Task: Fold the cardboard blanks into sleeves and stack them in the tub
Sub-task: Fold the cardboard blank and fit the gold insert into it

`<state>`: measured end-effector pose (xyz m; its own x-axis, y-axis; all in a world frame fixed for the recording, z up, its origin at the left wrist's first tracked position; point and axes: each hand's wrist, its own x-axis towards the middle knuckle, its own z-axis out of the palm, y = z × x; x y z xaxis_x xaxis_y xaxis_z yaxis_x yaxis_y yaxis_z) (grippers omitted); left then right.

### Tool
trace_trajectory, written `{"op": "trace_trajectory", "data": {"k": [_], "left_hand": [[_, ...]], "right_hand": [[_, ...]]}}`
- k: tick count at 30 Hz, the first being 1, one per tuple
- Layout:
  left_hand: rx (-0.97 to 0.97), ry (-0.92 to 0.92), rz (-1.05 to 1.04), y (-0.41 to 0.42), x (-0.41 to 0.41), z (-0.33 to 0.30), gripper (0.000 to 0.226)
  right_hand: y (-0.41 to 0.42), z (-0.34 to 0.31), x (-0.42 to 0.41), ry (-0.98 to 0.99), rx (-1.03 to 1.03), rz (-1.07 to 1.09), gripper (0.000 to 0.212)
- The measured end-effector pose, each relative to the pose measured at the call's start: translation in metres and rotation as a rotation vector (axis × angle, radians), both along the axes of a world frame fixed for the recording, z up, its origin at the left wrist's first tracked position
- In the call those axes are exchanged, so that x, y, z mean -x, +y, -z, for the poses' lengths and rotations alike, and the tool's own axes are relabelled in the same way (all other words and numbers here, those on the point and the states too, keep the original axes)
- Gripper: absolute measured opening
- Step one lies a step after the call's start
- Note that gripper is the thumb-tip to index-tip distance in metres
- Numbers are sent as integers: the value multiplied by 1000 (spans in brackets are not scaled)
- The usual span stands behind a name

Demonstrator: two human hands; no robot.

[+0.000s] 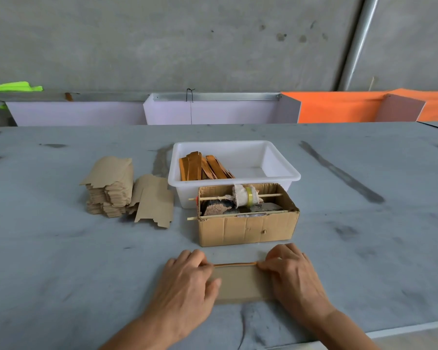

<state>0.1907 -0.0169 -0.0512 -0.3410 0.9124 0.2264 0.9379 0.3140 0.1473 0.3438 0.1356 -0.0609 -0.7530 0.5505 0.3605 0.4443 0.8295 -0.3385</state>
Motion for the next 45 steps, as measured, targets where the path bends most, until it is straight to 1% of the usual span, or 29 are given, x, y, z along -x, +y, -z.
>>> {"op": "trace_trajectory", "data": {"k": [1, 2, 3, 4, 7, 9, 10, 11, 14, 16, 17, 19, 21, 22, 24, 26, 27, 28, 29, 31, 38, 40, 42, 43, 45], "left_hand": [[-1, -38, 5, -2, 0, 2, 67], [15, -63, 23, -4, -2, 3, 79], [23, -90, 45, -6, -2, 3, 80], [19, -126, 61, -9, -1, 6, 74], [-48, -262, 101, -12, 1, 9, 30], [-131, -354, 93, -10, 4, 10, 9], [-185, -403, 66, -9, 5, 9, 8], [-260, -471, 24, -8, 7, 9, 13], [-455, -689, -105, -4, 8, 2, 30], [-510, -784, -138, -2, 5, -2, 33], [-522, -825, -146, -1, 4, -3, 32], [-507, -866, -148, 0, 0, -6, 34], [-457, -868, -117, 3, -7, -9, 39], [-429, -865, -96, 4, -10, -11, 41], [-395, -880, -78, 5, -14, -13, 40], [-455, -955, -129, 5, -15, -14, 30], [-520, -1036, -177, 5, -15, -16, 22], [-572, -1128, -234, 6, -15, -17, 18], [-607, -1199, -289, 6, -16, -18, 20], [-616, -1275, -374, 8, -17, -18, 22], [-466, -1649, -437, 19, -28, -31, 10], [-443, -1718, -457, 20, -28, -34, 11], [-455, -1766, -480, 20, -28, -35, 13], [-469, -1781, -487, 21, -27, -35, 14], [-497, -1789, -491, 22, -26, -37, 16]], "right_hand": [[1, 0, -1, -6, 33, -3, 31], [1, 0, -2, -12, 52, -9, 30], [0, 1, -3, -13, 70, -13, 29], [0, 1, -5, -10, 88, -18, 28], [-2, -1, -10, 27, 172, -34, 27], [0, -3, -14, 61, 236, -44, 27], [-1, -4, -15, 94, 280, -35, 27], [-3, -5, -17, 154, 343, 0, 27], [-7, -8, -22, 454, 550, 194, 30], [-7, -13, -24, 528, 647, 274, 29], [-8, -16, -25, 528, 723, 251, 30], [-15, -23, -23, 489, 868, 117, 43], [-17, -27, -21, 419, 912, 26, 52], [-17, -29, -20, 393, 926, 16, 50], [-15, -32, -18, 366, 961, 16, 36], [-14, -33, -17, 344, 978, 29, 16], [-14, -33, -17, 362, 997, 55, 14], [-14, -33, -16, 405, 1037, 89, 15], [-14, -34, -16, 454, 1085, 120, 16], [-14, -36, -15, 519, 1163, 162, 16], [-16, -48, -12, 453, 1290, 161, 17], [-16, -51, -12, 442, 1286, 152, 16], [-15, -53, -12, 450, 1275, 150, 9], [-15, -55, -12, 461, 1275, 153, 5], [-14, -57, -12, 470, 1273, 159, 4]]}}
